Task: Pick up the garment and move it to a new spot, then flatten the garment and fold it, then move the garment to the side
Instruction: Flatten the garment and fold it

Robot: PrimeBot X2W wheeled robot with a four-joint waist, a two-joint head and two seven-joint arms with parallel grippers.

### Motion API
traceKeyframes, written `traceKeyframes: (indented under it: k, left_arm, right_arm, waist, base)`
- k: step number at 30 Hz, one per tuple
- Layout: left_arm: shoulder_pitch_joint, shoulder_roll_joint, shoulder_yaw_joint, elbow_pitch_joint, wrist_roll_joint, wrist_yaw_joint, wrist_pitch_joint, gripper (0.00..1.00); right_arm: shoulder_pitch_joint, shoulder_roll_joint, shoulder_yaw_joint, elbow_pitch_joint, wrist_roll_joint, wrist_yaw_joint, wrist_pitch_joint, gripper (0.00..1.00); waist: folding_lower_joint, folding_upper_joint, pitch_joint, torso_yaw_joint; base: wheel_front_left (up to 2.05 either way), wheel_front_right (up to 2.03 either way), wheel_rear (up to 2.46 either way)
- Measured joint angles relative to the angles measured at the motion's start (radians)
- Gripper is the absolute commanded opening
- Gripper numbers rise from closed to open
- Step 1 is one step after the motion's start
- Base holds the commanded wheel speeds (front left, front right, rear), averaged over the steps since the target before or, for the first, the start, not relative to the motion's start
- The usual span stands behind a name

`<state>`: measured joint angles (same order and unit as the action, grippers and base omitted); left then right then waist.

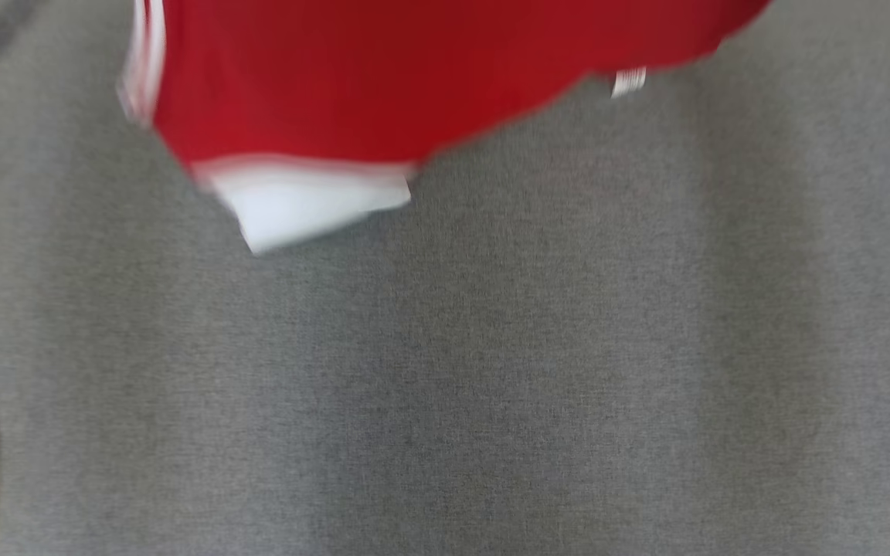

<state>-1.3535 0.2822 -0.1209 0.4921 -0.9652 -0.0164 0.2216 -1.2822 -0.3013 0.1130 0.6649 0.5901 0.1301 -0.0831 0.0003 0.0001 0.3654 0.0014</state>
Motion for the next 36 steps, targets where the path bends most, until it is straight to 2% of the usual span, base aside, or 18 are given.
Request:
traceKeyframes:
  k: [6,12,16,21,25,27,32,36]
  left_arm:
    - [-0.328,-0.018,0.010,0.161,0.032,0.006,-0.068,0.00]
    - [-0.573,-0.028,-0.026,0.316,0.078,-0.046,-0.134,0.00]
    - [-0.633,-0.036,-0.030,0.394,0.086,-0.069,-0.184,0.00]
    - [-0.630,-0.034,-0.040,0.458,0.081,-0.099,-0.223,0.00]
    - [-0.560,-0.011,-0.056,0.445,0.048,-0.109,-0.226,0.00]
    - [-0.474,-0.011,-0.060,0.389,0.004,-0.113,-0.230,0.00]
    - [-0.177,0.008,-0.075,0.195,-0.098,-0.113,-0.288,0.00]
    - [0.136,0.024,-0.081,0.009,-0.148,-0.114,-0.328,0.00]
  right_arm:
    - [-0.306,0.017,-0.061,0.162,-0.023,0.000,-0.029,0.00]
    - [-0.546,0.044,-0.108,0.312,-0.068,0.000,-0.113,0.00]
    - [-0.603,0.052,-0.100,0.357,-0.081,0.000,-0.144,0.00]
    - [-0.585,0.062,-0.052,0.366,-0.063,0.000,-0.164,0.00]
    - [-0.487,0.063,0.010,0.304,-0.005,0.000,-0.173,0.00]
    - [-0.406,0.045,0.040,0.250,0.039,0.000,-0.174,0.00]
    - [-0.111,-0.023,0.126,0.067,0.158,0.000,-0.178,0.00]
    - [0.156,-0.072,0.160,-0.093,0.244,0.000,-0.178,0.00]
  waist:
    - [0.0001,0.0001,0.117,-0.011]
    - [0.0001,0.0002,0.219,-0.033]
    - [-0.0001,0.0001,0.255,-0.044]
    - [0.0001,0.0001,0.264,-0.050]
    - [-0.0006,-0.0001,0.239,-0.056]
    - [-0.0004,-0.0001,0.220,-0.058]
    - [-0.0006,-0.0001,0.154,-0.056]
    - [-0.0006,-0.0001,0.090,-0.053]
  base:
    - [0.00,0.00,0.00]
    - [0.00,0.00,0.00]
    - [0.00,0.00,0.00]
    - [0.00,0.00,0.00]
    - [0.00,0.00,0.00]
    - [0.00,0.00,0.00]
    - [0.00,0.00,0.00]
    - [0.00,0.00,0.00]
